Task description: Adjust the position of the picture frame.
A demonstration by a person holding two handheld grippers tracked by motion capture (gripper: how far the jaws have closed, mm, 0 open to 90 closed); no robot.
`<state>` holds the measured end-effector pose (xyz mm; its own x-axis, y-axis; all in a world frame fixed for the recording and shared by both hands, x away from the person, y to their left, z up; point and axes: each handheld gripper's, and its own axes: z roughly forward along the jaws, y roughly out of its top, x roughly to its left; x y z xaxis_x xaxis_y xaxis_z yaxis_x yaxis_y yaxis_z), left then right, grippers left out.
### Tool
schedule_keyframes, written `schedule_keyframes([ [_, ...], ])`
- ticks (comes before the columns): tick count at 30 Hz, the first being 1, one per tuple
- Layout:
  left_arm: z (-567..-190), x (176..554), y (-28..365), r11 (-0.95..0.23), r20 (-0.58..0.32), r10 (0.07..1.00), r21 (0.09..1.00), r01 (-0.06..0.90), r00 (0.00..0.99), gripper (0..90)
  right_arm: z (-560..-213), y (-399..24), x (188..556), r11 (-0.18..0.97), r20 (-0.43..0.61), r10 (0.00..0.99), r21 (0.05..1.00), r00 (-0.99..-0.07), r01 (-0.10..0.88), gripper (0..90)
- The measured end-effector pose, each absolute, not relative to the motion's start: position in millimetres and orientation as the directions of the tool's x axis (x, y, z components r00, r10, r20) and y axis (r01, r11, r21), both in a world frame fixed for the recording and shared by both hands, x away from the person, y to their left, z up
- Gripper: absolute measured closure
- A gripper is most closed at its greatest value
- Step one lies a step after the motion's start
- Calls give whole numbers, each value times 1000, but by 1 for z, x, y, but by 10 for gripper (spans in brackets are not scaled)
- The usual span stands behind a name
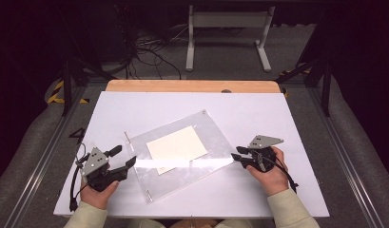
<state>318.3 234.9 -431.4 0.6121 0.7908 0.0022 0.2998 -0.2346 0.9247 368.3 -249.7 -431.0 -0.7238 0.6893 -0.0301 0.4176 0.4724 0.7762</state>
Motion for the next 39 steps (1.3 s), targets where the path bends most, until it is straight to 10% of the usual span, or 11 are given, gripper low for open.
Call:
schedule_keyframes([
  [16,-434,320,232,-249,1,789,915,318,615,328,-445,-237,384,532,-56,698,708,-714,465,833],
  [39,-428,311,235,-257,15,775,921,293,632,321,-439,-273,386,450,-36,813,671,-581,589,845],
])
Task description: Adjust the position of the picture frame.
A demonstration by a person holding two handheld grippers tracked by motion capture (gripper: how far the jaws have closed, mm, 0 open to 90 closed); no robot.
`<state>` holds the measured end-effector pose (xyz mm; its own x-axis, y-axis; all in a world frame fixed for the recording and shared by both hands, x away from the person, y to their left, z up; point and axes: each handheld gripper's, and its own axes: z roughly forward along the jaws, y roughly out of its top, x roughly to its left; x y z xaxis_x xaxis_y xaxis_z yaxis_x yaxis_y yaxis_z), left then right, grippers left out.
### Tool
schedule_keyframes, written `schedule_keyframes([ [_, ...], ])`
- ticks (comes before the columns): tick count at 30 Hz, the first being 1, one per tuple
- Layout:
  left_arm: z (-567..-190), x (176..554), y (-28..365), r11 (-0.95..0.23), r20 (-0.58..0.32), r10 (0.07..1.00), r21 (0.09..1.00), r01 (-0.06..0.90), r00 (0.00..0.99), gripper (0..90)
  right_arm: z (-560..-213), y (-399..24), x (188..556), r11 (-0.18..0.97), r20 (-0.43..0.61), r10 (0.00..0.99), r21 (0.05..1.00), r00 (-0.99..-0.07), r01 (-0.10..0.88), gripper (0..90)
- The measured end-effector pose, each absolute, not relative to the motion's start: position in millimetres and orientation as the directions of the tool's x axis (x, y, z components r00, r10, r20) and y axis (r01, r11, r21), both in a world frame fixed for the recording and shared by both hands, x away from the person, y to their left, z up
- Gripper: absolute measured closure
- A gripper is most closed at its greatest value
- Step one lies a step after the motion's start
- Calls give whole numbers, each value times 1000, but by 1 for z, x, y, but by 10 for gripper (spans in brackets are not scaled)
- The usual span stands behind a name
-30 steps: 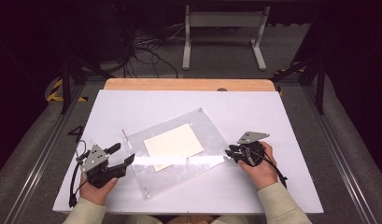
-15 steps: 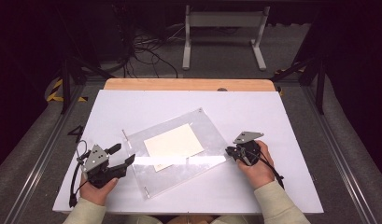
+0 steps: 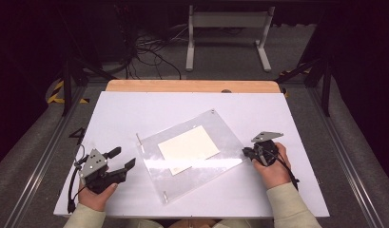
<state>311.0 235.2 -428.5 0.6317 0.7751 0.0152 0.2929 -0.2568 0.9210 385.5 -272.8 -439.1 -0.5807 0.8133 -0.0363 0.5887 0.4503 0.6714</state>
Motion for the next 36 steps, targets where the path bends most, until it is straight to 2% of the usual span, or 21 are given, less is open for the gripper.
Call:
schedule_keyframes([
  [6,-425,301,208,-326,46,690,911,254,722,311,-439,-289,384,418,-24,834,678,-551,604,844],
  [9,-422,290,185,-363,59,599,909,206,798,300,-439,-288,384,414,-22,837,678,-547,607,844],
  [11,-422,288,180,-367,52,578,908,202,815,300,-440,-288,384,415,-24,836,680,-548,604,844],
  [13,-423,284,168,-384,36,508,904,188,861,303,-440,-289,384,414,-23,837,681,-546,604,844],
  [21,-429,279,146,-439,26,402,882,168,915,341,-440,-289,384,408,-19,838,685,-546,603,844],
  [25,-433,278,140,-463,20,379,870,171,925,411,-441,-289,383,406,-17,838,686,-545,604,844],
  [30,-439,282,133,-512,-12,341,836,197,940,554,-441,-289,383,406,-19,838,690,-545,600,843],
  [33,-443,283,129,-556,-17,316,807,200,949,657,-441,-289,383,406,-19,838,690,-545,600,843],
  [36,-445,285,125,-586,-29,291,784,202,956,808,-441,-290,383,407,-20,837,690,-546,599,843],
])
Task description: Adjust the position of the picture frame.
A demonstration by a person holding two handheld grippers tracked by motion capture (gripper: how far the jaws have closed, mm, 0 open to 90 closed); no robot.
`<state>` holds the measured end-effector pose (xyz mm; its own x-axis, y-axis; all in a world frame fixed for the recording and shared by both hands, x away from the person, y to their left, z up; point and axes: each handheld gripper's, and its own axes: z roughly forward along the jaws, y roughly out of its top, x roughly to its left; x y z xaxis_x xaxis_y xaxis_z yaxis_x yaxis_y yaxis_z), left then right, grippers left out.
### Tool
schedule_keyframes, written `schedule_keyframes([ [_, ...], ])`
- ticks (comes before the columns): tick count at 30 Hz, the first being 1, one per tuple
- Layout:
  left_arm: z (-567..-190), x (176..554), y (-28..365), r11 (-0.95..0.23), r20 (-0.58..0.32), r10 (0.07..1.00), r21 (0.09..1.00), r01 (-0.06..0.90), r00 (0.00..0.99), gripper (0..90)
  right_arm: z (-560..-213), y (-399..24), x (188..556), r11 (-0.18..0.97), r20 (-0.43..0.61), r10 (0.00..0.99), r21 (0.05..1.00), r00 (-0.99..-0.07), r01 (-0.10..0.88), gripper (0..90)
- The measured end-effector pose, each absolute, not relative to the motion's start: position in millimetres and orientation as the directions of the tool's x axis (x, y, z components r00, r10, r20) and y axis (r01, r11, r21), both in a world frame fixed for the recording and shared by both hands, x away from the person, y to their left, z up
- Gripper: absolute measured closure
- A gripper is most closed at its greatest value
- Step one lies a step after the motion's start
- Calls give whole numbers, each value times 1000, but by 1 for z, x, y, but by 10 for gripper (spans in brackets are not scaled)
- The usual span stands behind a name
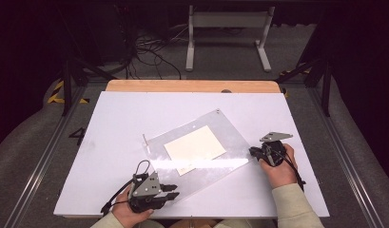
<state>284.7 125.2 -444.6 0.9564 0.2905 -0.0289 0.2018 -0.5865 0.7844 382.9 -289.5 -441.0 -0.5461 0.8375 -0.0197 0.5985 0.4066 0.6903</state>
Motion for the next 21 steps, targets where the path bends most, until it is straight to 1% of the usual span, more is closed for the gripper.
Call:
schedule_keyframes([
  [1,-443,285,124,-598,-30,283,776,201,959,842,-441,-290,383,406,-19,838,691,-546,599,843],
  [6,-440,286,124,-613,-35,281,763,207,959,848,-441,-290,383,403,-14,837,693,-547,598,843],
  [10,-435,287,125,-607,-37,297,764,219,954,850,-442,-291,383,398,-5,835,696,-551,597,844],
  [21,-412,297,143,-541,-14,362,811,222,932,850,-443,-287,376,394,13,824,705,-566,590,844],
])
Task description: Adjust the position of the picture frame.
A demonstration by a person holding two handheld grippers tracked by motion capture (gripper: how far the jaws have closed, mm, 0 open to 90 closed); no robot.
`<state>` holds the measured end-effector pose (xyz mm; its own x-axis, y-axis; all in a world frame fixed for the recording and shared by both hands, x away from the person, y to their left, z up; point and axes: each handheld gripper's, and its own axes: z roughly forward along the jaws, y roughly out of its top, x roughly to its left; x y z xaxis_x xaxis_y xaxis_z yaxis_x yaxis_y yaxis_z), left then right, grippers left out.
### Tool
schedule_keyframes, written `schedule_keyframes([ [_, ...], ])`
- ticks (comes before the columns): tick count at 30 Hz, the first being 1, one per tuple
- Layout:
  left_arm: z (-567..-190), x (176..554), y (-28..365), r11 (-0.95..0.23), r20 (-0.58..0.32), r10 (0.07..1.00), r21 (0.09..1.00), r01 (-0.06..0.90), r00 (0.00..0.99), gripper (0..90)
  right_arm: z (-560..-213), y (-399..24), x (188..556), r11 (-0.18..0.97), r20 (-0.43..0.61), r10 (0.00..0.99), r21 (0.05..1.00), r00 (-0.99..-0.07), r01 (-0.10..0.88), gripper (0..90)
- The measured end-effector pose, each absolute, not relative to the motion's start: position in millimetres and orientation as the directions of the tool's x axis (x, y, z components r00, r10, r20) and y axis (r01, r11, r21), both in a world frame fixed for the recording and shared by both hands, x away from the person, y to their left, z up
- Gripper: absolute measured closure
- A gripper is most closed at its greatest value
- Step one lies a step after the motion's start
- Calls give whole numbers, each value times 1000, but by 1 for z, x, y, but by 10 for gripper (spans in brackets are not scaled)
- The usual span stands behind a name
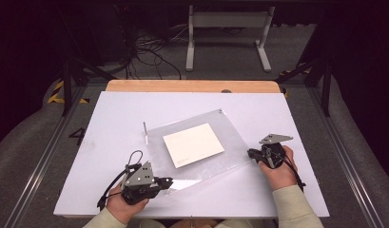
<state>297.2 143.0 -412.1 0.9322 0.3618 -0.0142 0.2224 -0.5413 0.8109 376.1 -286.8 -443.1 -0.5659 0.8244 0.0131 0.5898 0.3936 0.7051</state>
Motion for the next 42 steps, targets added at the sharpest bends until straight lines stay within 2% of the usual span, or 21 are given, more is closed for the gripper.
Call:
schedule_keyframes([
  [8,-402,317,158,-523,44,458,821,229,888,849,-443,-280,363,404,22,811,701,-584,587,843],
  [20,-402,363,158,-468,63,617,831,301,784,851,-443,-274,355,415,30,797,699,-603,583,843],
  [24,-411,380,156,-448,46,665,823,349,745,850,-444,-272,354,419,32,791,700,-611,578,843],
  [29,-433,406,156,-412,-17,733,784,464,680,848,-444,-268,354,435,31,772,703,-635,563,843],
  [35,-439,409,157,-397,-40,739,781,483,673,832,-445,-267,354,452,19,759,704,-651,548,843],
  [42,-430,393,176,-323,-64,770,819,474,635,555,-445,-265,351,451,49,742,701,-668,553,843],
])
